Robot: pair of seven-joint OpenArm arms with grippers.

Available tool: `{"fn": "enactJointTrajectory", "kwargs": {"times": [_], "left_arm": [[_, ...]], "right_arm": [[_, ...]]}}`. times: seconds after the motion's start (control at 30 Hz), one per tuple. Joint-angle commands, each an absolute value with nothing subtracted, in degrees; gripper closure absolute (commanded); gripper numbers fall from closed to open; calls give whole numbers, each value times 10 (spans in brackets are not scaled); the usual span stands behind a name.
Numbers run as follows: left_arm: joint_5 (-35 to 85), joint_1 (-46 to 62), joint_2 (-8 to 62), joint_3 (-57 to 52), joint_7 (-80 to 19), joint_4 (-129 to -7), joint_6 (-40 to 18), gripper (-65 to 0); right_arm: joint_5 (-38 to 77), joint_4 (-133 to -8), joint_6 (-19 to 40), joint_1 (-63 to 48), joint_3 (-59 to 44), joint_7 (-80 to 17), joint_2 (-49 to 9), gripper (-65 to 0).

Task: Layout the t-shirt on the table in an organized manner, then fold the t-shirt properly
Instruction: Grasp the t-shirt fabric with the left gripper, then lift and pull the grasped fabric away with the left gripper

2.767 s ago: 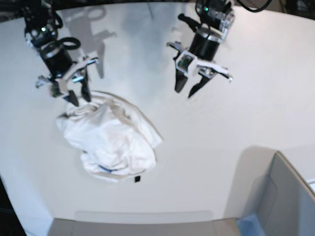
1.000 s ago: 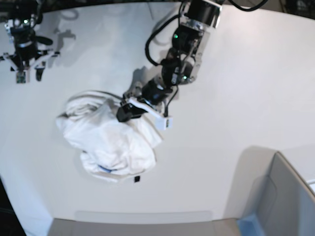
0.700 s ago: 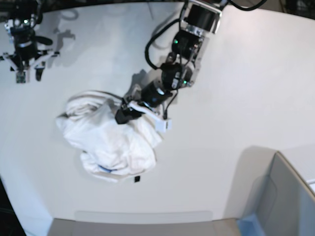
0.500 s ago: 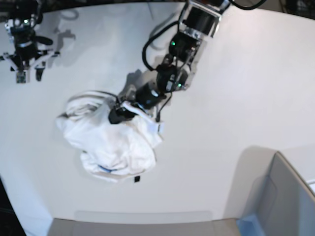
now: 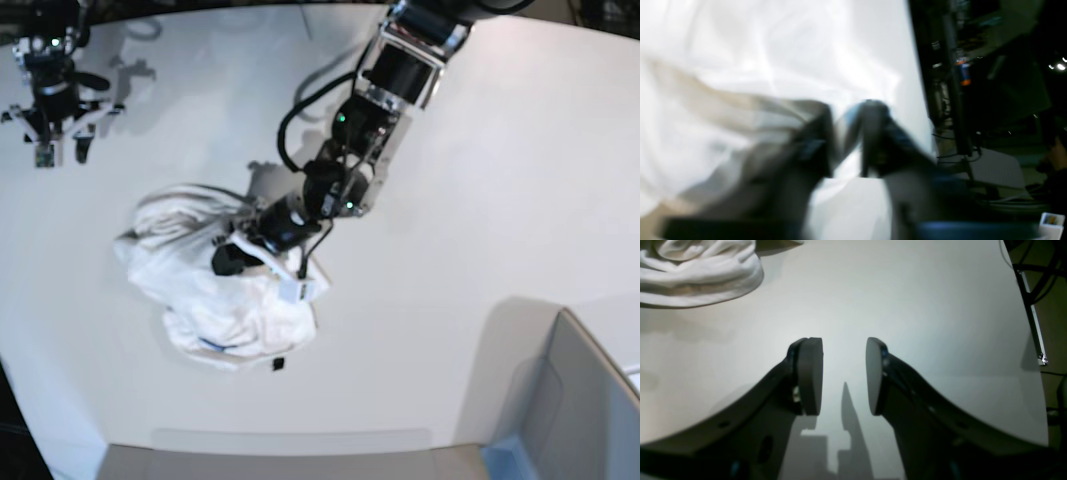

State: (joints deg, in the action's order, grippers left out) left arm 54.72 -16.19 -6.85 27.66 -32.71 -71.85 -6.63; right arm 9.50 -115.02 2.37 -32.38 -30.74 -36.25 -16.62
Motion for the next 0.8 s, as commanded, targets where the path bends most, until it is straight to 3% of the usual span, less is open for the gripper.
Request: {"fn": "enactJointTrajectory", "kwargs": {"times": [0.0,0.13,0.3,0.5,0.77], "left_arm": [[553,-181,-80,277,-323,-713,-71,0],[554,-197,-81,277,-324,-704,-72,0],[555,-196,-80,270,-324,-789,-72,0],[590,-145,-63,161,-323,-902,-72,0],[773,-53,77,36,-318,-1004,-72,0]], "right_arm": [[94,-1159,21,-324,-313,-350,-173,-207],[94,-1159,21,-324,-313,-350,-173,-207],[94,-1157,21,-324,-313,-349,-174,-207],[96,-1142,21,-320,-312,-348,-178,-207],[96,-1142,21,-307,-277,-348,-176,-206]]}}
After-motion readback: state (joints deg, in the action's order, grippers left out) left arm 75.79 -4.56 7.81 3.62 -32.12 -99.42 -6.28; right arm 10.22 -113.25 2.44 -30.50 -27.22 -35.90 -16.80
